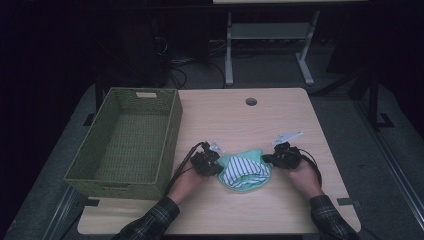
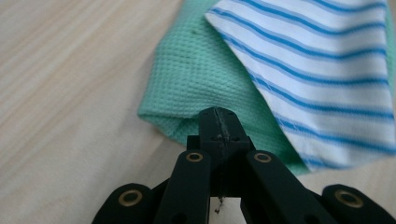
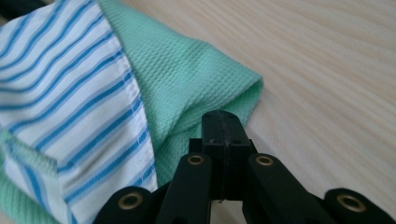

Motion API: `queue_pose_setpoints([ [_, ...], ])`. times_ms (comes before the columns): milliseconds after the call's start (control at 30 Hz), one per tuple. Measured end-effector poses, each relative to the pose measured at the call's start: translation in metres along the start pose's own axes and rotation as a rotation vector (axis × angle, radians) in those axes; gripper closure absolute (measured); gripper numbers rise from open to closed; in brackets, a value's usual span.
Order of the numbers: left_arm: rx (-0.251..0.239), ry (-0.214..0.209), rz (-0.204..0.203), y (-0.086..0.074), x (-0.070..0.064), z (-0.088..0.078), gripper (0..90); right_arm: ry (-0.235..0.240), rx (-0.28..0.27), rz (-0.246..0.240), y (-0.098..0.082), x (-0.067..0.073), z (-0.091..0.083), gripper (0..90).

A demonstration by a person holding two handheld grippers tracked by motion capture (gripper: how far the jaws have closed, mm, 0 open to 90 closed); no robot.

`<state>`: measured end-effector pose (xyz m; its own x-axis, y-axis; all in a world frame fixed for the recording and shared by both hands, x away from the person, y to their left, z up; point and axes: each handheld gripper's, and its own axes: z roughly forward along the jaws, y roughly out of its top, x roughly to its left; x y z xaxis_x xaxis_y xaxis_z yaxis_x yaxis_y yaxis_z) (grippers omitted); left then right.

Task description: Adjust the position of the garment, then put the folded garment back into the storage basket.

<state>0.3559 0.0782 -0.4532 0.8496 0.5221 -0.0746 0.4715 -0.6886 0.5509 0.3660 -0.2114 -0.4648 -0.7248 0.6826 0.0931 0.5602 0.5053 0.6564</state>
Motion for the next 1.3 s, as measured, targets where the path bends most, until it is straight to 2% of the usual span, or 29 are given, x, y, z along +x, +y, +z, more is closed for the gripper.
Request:
queue_pose_setpoints([
  [133, 0.004, 0.000, -0.016, 0.006, 0.007, 0.003, 89.6, 0.003, 0.003, 0.005, -0.006, 0.004, -0.005, 89.9],
  [367, 0.005, 0.008, -0.019, 0.017, 0.016, 0.009, 89.6, 0.002, 0.015, -0.015, -0.014, 0.009, -0.013, 89.9],
  [533, 0.010, 0.013, -0.023, 0.025, 0.024, 0.014, 89.7, 0.013, 0.013, -0.003, -0.021, 0.013, -0.018, 89.9],
  [733, 0.003, 0.014, -0.024, 0.035, 0.030, 0.020, 89.7, 0.027, 0.017, -0.014, -0.027, 0.022, -0.023, 89.9],
  [833, -0.011, 0.008, -0.027, 0.037, 0.034, 0.021, 89.6, 0.022, 0.000, -0.017, -0.026, 0.023, -0.027, 89.9],
  [967, -0.037, -0.005, -0.051, 0.034, 0.037, 0.008, 88.9, -0.004, -0.055, -0.006, -0.020, 0.015, -0.037, 89.9],
  [1033, -0.061, -0.013, -0.071, 0.031, 0.038, -0.001, 86.4, -0.023, -0.069, 0.004, -0.015, 0.006, -0.039, 89.9],
  [1067, -0.071, -0.015, -0.086, 0.030, 0.038, -0.003, 84.2, -0.029, -0.076, 0.012, -0.014, 0.001, -0.039, 89.9],
  [1233, -0.084, -0.030, -0.096, 0.022, 0.032, -0.016, 67.6, -0.030, -0.069, 0.045, -0.011, -0.016, -0.026, 89.9],
  [1300, -0.097, -0.033, -0.104, 0.020, 0.028, -0.021, 59.4, -0.026, -0.059, 0.039, -0.010, -0.019, -0.021, 89.9],
])
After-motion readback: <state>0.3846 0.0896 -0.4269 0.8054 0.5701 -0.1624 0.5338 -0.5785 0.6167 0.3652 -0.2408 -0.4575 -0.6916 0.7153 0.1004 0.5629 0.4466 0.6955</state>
